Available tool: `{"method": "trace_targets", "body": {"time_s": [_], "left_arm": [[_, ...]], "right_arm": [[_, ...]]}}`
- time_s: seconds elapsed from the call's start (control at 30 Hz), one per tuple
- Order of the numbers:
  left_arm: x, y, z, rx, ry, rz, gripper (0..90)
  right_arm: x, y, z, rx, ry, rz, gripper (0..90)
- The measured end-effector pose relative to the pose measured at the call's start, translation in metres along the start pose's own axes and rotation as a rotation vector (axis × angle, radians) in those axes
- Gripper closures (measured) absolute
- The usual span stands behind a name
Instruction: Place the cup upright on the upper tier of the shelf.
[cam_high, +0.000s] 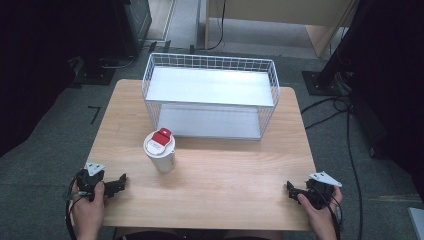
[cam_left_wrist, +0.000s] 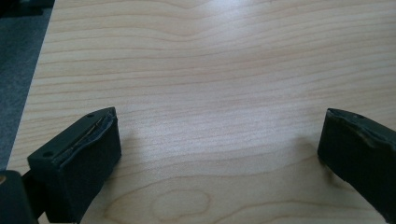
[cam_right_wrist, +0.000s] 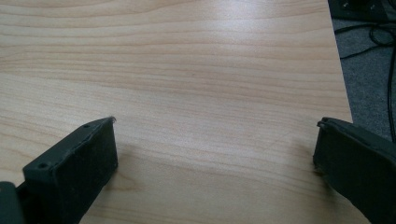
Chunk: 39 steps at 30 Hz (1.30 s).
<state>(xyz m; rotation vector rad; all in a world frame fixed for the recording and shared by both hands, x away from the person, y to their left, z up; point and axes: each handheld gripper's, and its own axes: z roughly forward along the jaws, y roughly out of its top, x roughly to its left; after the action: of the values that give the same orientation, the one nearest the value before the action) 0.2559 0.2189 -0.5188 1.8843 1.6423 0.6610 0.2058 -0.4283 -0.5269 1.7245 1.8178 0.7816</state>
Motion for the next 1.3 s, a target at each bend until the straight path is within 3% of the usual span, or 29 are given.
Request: {"method": "trace_targets", "body": {"time_s": [0.27, 0.33, 0.47, 0.53, 0.6, 0.67, 0.7, 0.77, 1.03, 1.17, 1.3], "left_arm": [[-0.004, -0.001, -0.002, -0.013, 0.008, 0.014, 0.0], [-0.008, 0.0, -0.006, -0.047, -0.031, 0.011, 0.0], [-0.017, 0.001, -0.007, -0.063, -0.036, 0.026, 0.0], [-0.024, 0.002, -0.007, -0.08, -0.058, 0.036, 0.0], [-0.036, 0.004, -0.009, -0.115, -0.116, 0.063, 0.0], [-0.04, 0.005, -0.011, -0.133, -0.13, 0.07, 0.0], [-0.046, 0.008, -0.013, -0.166, -0.175, 0.081, 0.0], [-0.052, 0.01, -0.014, -0.179, -0.204, 0.084, 0.0], [-0.073, 0.017, -0.014, -0.228, -0.28, 0.104, 0.0], [-0.087, 0.022, -0.013, -0.262, -0.328, 0.091, 0.0], [-0.095, 0.026, -0.011, -0.281, -0.351, 0.07, 0.0]], "right_arm": [[0.0, 0.0, 0.0, 0.001, 0.001, 0.005, 0.0], [0.0, 0.0, 0.0, 0.0, 0.001, 0.003, 0.0], [0.0, 0.0, 0.0, 0.0, 0.002, 0.002, 0.2], [0.0, 0.0, -0.001, -0.001, 0.009, -0.006, 0.3], [0.001, -0.001, -0.001, -0.002, 0.015, -0.01, 0.3], [0.0, -0.001, -0.001, -0.002, 0.016, -0.01, 0.3], [0.0, -0.001, -0.001, -0.002, 0.016, -0.011, 0.3], [0.0, -0.001, -0.001, -0.003, 0.019, -0.01, 0.3], [0.001, -0.001, -0.001, -0.001, 0.024, -0.01, 0.3], [0.001, -0.001, -0.001, -0.001, 0.022, -0.011, 0.3], [0.001, -0.001, -0.001, 0.0, 0.024, -0.013, 0.4]]}}
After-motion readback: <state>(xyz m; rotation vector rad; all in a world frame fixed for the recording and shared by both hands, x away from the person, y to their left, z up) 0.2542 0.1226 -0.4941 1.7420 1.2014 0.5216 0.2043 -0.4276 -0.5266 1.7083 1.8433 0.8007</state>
